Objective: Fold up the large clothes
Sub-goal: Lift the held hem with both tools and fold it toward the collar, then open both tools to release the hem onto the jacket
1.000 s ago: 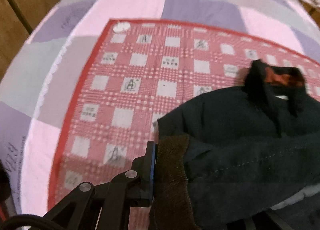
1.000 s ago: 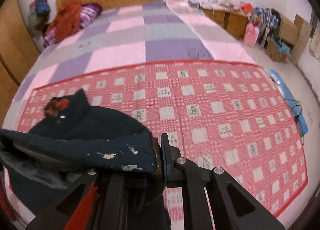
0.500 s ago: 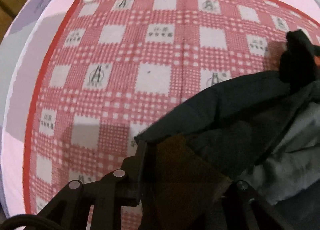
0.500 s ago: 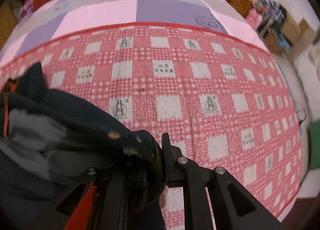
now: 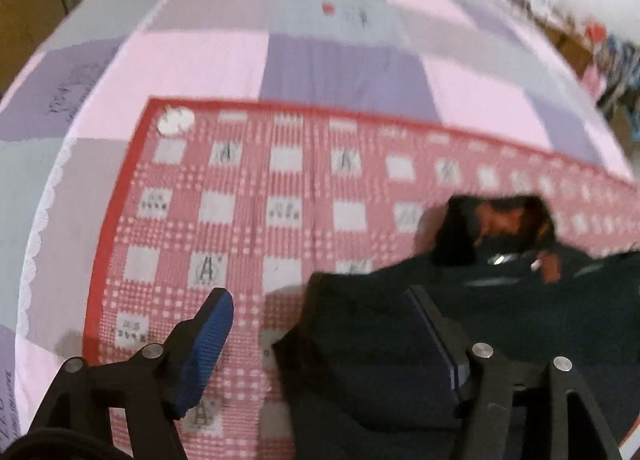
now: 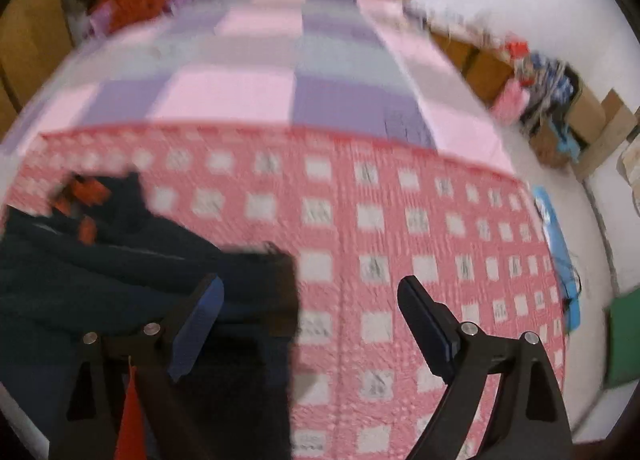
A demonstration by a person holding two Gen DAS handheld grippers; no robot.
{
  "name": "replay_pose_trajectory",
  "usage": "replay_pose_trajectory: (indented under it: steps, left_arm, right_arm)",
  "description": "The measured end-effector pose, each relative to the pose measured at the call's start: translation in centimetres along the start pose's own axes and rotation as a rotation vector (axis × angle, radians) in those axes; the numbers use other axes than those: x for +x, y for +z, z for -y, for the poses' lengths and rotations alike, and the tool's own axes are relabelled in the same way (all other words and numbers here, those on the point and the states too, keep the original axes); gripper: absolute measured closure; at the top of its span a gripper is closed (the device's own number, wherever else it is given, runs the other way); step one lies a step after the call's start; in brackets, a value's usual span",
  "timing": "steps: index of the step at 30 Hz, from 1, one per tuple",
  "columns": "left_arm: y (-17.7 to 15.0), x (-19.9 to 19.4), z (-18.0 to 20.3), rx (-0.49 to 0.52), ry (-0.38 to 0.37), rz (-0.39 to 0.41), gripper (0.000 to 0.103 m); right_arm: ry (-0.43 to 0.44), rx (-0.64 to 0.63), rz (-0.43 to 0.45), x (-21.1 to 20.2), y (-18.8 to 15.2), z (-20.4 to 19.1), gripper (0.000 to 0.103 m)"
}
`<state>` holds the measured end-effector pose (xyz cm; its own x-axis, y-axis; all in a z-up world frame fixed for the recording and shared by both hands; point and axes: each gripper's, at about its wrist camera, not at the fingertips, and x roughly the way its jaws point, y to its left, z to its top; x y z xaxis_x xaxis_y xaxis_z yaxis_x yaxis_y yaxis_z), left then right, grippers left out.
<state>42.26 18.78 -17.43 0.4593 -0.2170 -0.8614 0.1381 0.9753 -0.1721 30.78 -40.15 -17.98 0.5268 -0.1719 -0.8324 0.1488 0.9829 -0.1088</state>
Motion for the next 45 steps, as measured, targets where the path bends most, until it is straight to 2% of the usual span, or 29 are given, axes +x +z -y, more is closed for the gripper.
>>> replay_pose_trajectory:
  steps: [3, 5, 8, 10, 12, 13, 14, 15, 17, 19, 21, 25, 29, 32, 35, 38, 40, 42, 45]
  left_arm:
    - [-3.5, -2.5, 2.6, 0.040, -0.001, 0.054, 0.029]
    - [-6.5, -3.4, 5.0, 0.066, -0.018, 0.062, 0.027]
    - [-12.4, -3.5, 9.0, 0.099, -0.104, 0.030, 0.026]
    - [-17.0, -2.4, 12.2, 0.153, -0.158, -0.020, 0.025]
    - [-20.0, -0.9, 14.4, 0.167, -0.187, -0.064, 0.025]
    - [-21.5, 0.9, 15.5, 0.173, -0.197, -0.109, 0.025]
    - [-22.1, 2.1, 16.0, 0.185, -0.177, -0.117, 0.025]
    - [-22.5, 3.4, 16.4, 0.208, -0.142, -0.097, 0.023]
    - [-21.6, 5.1, 16.3, 0.211, -0.125, -0.036, 0.017]
    - [-19.6, 6.1, 15.9, 0.173, -0.127, 0.018, 0.010]
    - [-17.3, 7.2, 16.1, 0.170, -0.082, 0.056, 0.007]
    - [-13.0, 10.4, 15.6, 0.130, -0.012, 0.048, 0.001]
    - [-11.2, 12.0, 15.1, 0.108, 0.038, 0.064, 0.000]
    - [-10.8, 12.8, 14.1, 0.073, 0.056, 0.074, 0.000]
    - [-11.5, 12.7, 14.0, 0.055, 0.055, 0.079, 0.000]
    - [-11.6, 12.9, 13.9, 0.059, 0.057, 0.080, 0.000]
    - [-11.6, 13.0, 13.9, 0.058, 0.059, 0.080, 0.000]
    - [-11.6, 12.9, 14.0, 0.063, 0.060, 0.078, 0.000]
    - [-11.4, 13.1, 14.1, 0.061, 0.069, 0.072, 0.000]
  right_arm:
    - [0.072, -0.048, 0.083, -4.1, -2.3, -3.9, 0.012]
    - [0.124, -0.109, 0.076, -5.5, -5.0, -7.7, 0.012]
    - [0.180, -0.200, 0.002, -5.9, -9.6, -13.1, 0.012]
    - [0.163, -0.273, -0.058, -5.3, -12.9, -16.3, 0.012]
    - [0.139, -0.277, -0.140, -3.2, -15.8, -18.4, 0.012]
    - [0.133, -0.245, -0.187, -1.5, -16.6, -18.9, 0.012]
    - [0.124, -0.222, -0.204, -0.1, -17.0, -18.9, 0.012]
    - [0.107, -0.212, -0.199, 1.3, -16.8, -19.1, 0.006]
    - [0.073, -0.226, -0.157, 2.9, -15.5, -19.9, 0.000]
    - [0.053, -0.233, -0.112, 4.3, -13.2, -20.5, 0.000]
    - [0.050, -0.179, -0.081, 5.9, -10.9, -20.2, 0.000]
    - [0.033, -0.133, -0.085, 9.6, -6.7, -20.4, 0.000]
    - [0.036, -0.100, -0.101, 12.7, -3.7, -20.7, 0.000]
    - [0.070, -0.074, -0.097, 13.0, -2.5, -20.4, 0.000]
    - [0.098, -0.027, -0.011, 9.9, -3.1, -19.1, 0.000]
    - [0.092, -0.006, 0.053, 5.0, -6.5, -17.1, 0.000]
    - [0.016, -0.015, 0.022, 2.8, -10.2, -16.0, 0.000]
    - [-0.071, -0.008, -0.049, 3.1, -12.8, -14.7, 0.000]
    - [-0.039, 0.047, -0.085, 5.2, -13.3, -12.9, 0.000]
